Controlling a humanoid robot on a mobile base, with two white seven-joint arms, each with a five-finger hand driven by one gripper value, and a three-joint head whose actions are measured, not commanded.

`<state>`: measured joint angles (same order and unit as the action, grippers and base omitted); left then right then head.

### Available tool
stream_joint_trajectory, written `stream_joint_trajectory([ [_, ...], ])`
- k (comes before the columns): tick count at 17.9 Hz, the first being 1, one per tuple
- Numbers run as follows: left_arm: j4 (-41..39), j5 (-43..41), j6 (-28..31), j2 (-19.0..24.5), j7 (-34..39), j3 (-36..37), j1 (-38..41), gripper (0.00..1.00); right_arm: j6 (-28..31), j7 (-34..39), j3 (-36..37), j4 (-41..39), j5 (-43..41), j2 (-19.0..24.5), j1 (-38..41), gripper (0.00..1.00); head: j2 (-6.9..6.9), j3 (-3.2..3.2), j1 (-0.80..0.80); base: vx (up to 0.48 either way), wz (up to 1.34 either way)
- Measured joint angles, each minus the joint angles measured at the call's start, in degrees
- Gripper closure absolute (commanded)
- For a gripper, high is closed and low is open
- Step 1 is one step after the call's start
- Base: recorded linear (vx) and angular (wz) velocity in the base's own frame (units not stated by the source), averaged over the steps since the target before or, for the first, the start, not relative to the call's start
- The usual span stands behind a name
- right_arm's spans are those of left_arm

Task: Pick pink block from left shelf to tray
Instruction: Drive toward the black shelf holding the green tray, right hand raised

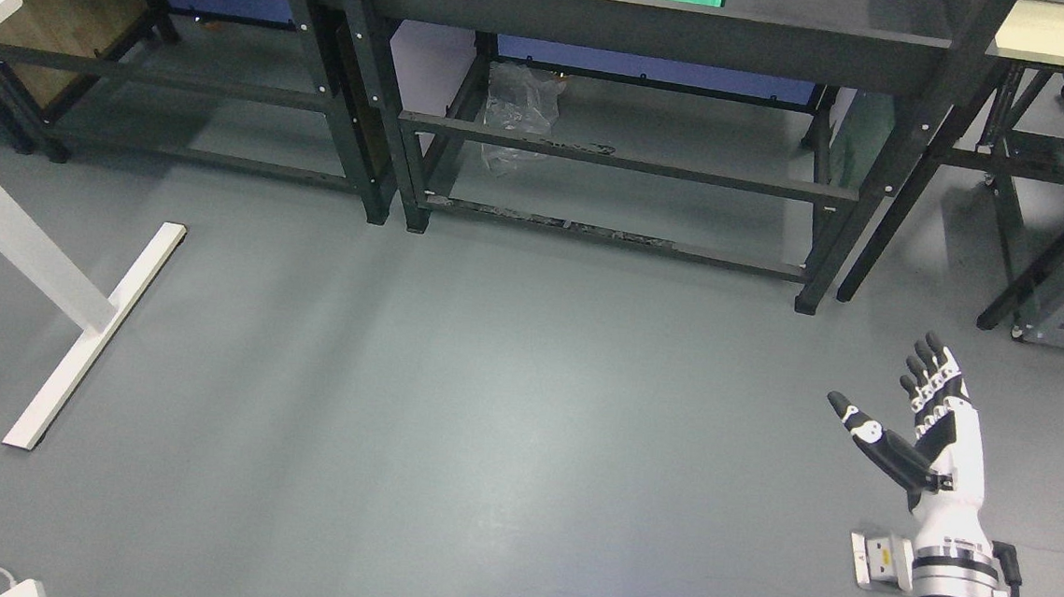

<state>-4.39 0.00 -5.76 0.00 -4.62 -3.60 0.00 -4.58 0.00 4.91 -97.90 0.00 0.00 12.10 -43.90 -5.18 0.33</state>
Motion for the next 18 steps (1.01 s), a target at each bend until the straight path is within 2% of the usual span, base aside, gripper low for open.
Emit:
stream_joint_trajectory([
  [18, 0.0, 0.0, 0.0, 0.0, 0.0, 0.0, 0.0, 0.00, -0.3, 0.1, -3.1, 0.1, 0.0, 0.0, -0.1, 0.00, 0.00, 0.00, 0.00, 0.092, 0.16],
])
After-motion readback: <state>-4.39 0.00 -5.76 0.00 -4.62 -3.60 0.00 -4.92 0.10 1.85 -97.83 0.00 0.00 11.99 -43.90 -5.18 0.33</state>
